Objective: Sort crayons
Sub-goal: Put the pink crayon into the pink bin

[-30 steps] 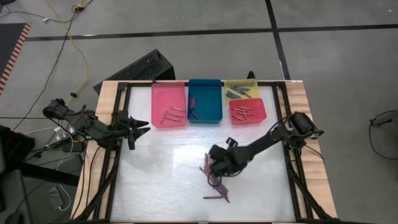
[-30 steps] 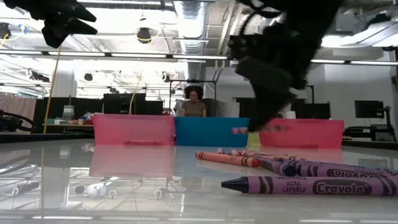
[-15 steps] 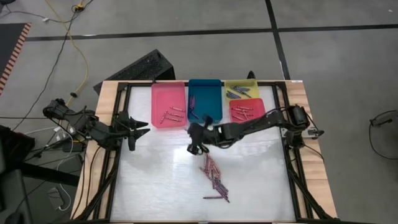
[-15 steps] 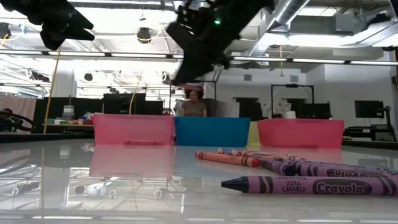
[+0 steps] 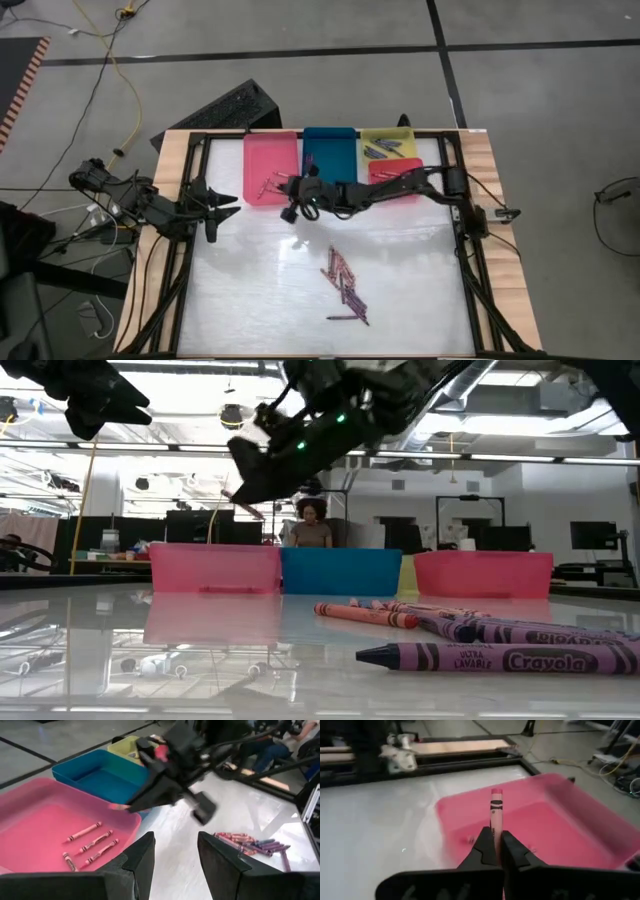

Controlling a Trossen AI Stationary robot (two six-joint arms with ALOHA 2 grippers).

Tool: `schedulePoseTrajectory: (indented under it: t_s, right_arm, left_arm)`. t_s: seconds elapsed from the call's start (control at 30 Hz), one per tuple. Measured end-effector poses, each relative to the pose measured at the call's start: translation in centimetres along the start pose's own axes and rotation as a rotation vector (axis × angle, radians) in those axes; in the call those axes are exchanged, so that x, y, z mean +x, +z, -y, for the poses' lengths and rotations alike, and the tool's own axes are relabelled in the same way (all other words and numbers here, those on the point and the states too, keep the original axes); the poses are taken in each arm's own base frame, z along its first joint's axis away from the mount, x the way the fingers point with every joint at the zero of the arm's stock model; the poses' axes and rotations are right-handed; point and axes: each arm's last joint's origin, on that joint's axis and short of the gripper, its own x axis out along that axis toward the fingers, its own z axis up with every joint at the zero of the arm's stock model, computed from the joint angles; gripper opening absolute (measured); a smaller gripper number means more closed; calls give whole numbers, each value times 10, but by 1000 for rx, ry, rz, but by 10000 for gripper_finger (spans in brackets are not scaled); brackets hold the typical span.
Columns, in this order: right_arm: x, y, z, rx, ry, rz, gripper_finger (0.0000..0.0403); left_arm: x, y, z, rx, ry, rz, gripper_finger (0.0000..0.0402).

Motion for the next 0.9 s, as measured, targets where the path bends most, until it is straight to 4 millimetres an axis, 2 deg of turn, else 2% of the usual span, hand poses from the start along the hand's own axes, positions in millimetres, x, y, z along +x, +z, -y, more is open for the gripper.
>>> schedulePoseTrajectory:
  t_s: [0.2,0.3,0.47,0.63,0.9]
  right_arm:
    - [28,9,18,-1,-20,46,2]
    - [38,8,25,-3,-30,30,2]
    - [49,-5,30,11,-36,0,2]
    - [54,-15,30,5,-25,-28,2]
    - [55,-16,31,2,-25,-36,2]
  left_arm:
    - [-2,0,-2,-10,-5,-5,139]
    - [-2,-1,-2,-15,-2,-6,139]
    - [-2,-1,-2,-17,-8,-16,139]
    - [-2,-1,-2,-28,-17,-19,139]
    - [-2,-1,-2,-30,-16,-18,139]
